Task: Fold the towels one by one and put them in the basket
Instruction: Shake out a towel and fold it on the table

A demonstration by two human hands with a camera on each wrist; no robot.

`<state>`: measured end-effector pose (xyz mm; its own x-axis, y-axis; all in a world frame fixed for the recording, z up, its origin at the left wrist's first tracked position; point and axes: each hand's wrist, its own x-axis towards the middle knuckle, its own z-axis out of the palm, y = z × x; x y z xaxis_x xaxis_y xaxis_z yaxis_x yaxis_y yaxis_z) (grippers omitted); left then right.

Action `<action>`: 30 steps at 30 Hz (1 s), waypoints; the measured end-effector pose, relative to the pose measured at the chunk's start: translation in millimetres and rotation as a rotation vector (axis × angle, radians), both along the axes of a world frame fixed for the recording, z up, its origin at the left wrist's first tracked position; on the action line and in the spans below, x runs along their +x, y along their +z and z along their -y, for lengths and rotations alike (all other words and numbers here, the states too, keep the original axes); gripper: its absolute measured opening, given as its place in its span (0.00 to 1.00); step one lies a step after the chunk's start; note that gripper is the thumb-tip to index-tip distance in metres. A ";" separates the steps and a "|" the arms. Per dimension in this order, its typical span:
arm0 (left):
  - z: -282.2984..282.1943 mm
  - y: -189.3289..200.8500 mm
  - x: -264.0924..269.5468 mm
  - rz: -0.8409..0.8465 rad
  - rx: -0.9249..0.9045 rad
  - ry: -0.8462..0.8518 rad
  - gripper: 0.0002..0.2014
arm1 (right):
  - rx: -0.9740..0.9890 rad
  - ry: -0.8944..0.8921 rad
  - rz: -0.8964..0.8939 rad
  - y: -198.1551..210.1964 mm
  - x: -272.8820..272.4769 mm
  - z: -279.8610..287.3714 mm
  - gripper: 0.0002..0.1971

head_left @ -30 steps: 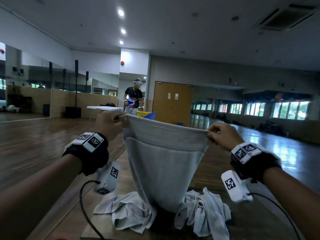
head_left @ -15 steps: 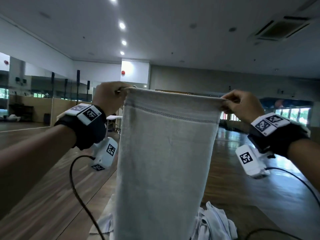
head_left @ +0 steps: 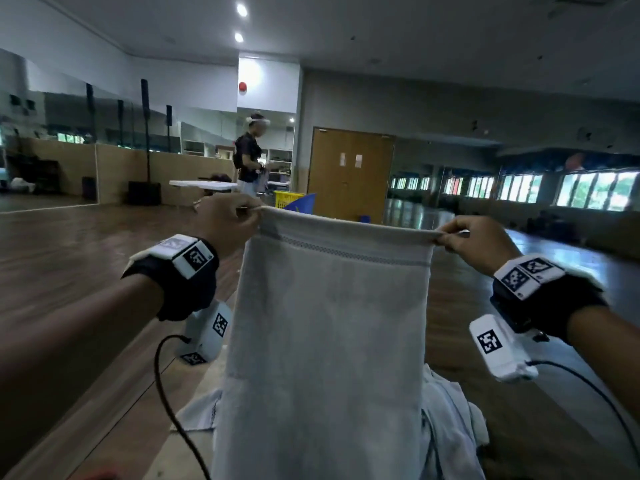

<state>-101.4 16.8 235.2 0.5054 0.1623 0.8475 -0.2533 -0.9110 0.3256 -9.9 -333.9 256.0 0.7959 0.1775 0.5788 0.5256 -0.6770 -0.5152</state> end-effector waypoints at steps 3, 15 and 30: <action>-3.1 -20.1 17.2 0.067 -0.030 -0.021 0.10 | 0.088 -0.017 0.063 -17.4 13.9 -6.3 0.04; -20.6 -253.5 5.6 -0.424 0.033 -0.200 0.07 | -0.043 0.057 -0.275 -239.2 13.0 -8.7 0.02; -34.5 -370.8 -15.0 -0.831 0.300 -0.246 0.13 | -0.503 0.283 -0.405 -403.2 -8.4 -4.6 0.06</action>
